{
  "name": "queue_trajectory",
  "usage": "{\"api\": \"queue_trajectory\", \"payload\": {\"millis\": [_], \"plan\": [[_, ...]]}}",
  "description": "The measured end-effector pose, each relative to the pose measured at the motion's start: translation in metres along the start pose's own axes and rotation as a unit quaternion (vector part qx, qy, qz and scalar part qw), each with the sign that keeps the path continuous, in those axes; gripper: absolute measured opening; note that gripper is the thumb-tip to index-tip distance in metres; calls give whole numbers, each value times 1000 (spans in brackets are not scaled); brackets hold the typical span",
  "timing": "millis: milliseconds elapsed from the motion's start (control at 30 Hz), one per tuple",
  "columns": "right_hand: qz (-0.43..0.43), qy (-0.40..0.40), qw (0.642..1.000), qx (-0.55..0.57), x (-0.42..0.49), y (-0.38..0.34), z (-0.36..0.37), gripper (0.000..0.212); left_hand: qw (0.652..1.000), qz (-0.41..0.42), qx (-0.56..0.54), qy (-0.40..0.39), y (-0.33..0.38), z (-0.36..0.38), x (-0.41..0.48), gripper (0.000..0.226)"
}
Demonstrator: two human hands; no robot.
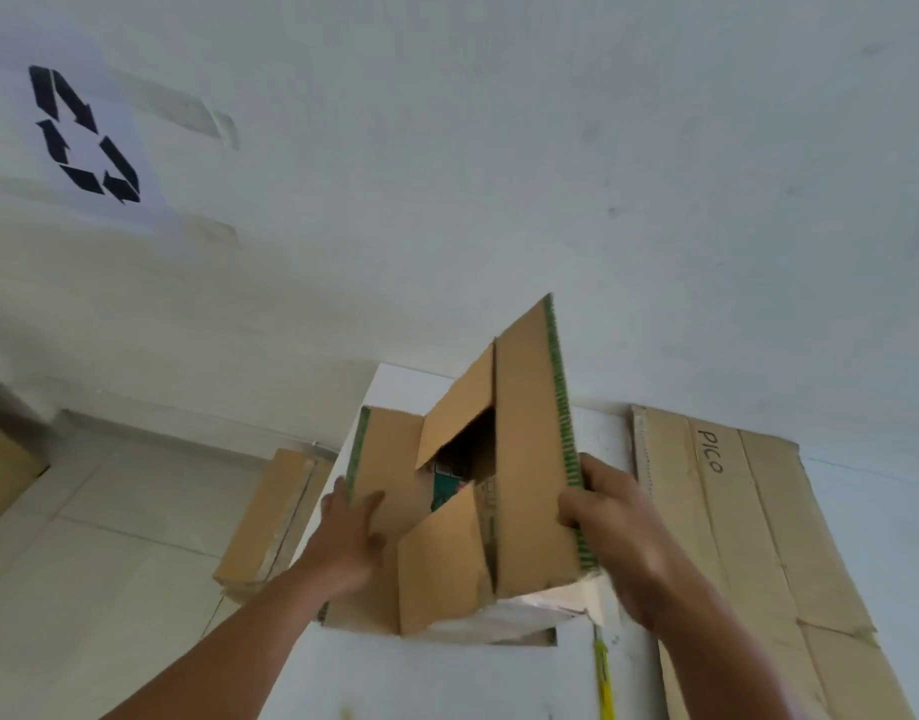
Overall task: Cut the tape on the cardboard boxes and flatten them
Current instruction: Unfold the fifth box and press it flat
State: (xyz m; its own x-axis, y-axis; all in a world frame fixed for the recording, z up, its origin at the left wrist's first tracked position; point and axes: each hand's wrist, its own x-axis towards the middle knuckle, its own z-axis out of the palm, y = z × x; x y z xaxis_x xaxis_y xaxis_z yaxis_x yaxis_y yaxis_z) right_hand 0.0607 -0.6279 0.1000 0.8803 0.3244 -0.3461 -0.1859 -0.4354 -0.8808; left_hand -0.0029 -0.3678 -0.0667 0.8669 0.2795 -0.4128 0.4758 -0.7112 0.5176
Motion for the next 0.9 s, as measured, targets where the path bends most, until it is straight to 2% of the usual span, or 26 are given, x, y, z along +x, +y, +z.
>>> {"api": "queue_trajectory", "payload": {"millis": [67, 133, 200, 267, 433, 600, 700, 767, 800, 833, 900], "plan": [[0, -11, 999, 35, 0, 5, 27, 31, 993, 97, -74, 1, 13, -8, 0, 58], [2, -26, 998, 50, 0, 10, 57, 37, 960, 164, -226, -36, 24, -19, -5, 52], [-5, -10, 999, 39, -4, 12, 80, 40, 928, 158, -337, -31, 22, -25, -7, 46], [-14, 21, 999, 30, -6, 12, 95, 31, 912, 147, -383, -23, 9, -29, -8, 44], [11, 63, 996, 63, -6, 14, 104, 28, 911, 146, -386, -26, -14, -46, -12, 41], [32, 76, 993, 90, -6, 15, 99, 30, 938, 128, -322, -26, -35, -52, -13, 34], [26, 72, 993, 84, -6, 15, 104, 29, 958, 94, -229, -141, -29, -69, -9, 25], [20, 68, 994, 87, -8, 12, 104, 31, 953, 54, -160, -252, -15, -86, -5, 40], [13, 55, 994, 96, -10, 11, 104, 33, 948, 37, -147, -279, -7, -94, -5, 50], [1, 31, 994, 107, -12, 9, 104, 37, 949, 37, -154, -274, 2, -99, -4, 55], [-22, -20, 995, 98, -16, 6, 106, 46, 956, 78, -201, -200, 15, -104, 3, 56]]}}
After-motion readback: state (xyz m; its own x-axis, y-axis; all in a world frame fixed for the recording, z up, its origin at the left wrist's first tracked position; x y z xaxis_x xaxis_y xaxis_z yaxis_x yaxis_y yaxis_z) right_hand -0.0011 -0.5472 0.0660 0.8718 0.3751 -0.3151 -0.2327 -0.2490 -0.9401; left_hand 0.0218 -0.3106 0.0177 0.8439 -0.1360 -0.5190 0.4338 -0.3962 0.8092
